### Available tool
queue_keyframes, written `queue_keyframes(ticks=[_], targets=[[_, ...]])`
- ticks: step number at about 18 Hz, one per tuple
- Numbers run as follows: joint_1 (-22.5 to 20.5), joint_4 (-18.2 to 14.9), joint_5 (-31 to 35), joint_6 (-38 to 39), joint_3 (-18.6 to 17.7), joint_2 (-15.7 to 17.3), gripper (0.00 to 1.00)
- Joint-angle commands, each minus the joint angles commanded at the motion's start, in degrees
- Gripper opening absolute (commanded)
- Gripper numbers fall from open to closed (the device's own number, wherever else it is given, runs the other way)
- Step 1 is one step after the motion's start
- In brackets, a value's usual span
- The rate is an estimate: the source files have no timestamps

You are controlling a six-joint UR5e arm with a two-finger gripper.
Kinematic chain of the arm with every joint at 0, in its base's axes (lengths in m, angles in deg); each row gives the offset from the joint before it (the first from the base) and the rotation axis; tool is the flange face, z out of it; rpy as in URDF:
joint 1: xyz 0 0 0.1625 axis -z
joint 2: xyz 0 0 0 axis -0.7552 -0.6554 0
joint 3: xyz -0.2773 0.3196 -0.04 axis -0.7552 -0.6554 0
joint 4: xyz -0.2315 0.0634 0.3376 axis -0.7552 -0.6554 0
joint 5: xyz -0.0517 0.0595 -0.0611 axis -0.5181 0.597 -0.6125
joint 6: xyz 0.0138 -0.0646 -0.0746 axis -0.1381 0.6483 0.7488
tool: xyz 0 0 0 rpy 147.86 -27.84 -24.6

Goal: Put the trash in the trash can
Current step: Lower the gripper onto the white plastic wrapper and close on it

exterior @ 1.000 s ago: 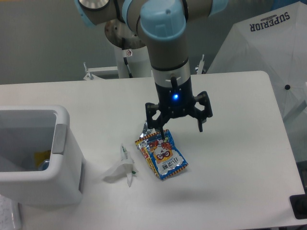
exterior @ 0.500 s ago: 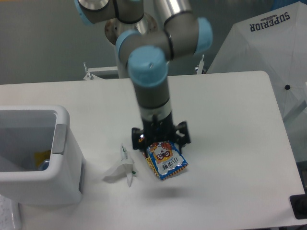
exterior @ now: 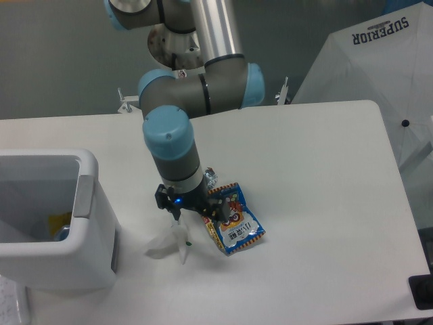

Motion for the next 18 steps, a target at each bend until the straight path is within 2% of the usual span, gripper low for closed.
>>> queue_keyframes(ticks=[5, 10, 11, 14, 16, 18], targets=[[1.58, 4.57, 0.00, -0.09, -0.88, -3.43, 1.00], [1.85, 4.58, 0.00, -1.49, -1.14, -4.40, 1.00], [1.94, 4.58, -0.09, -1.67, -1.14, -4.49, 0.96], [2.20, 4.58, -0.09, -1.58, -1.23, -4.57, 0.77], [2.11, 4.58, -0.26, -1.58, -1.32, -4.49, 0.58], [2.20, 4.49, -0.35, -1.50, -1.32, -4.57, 0.32]])
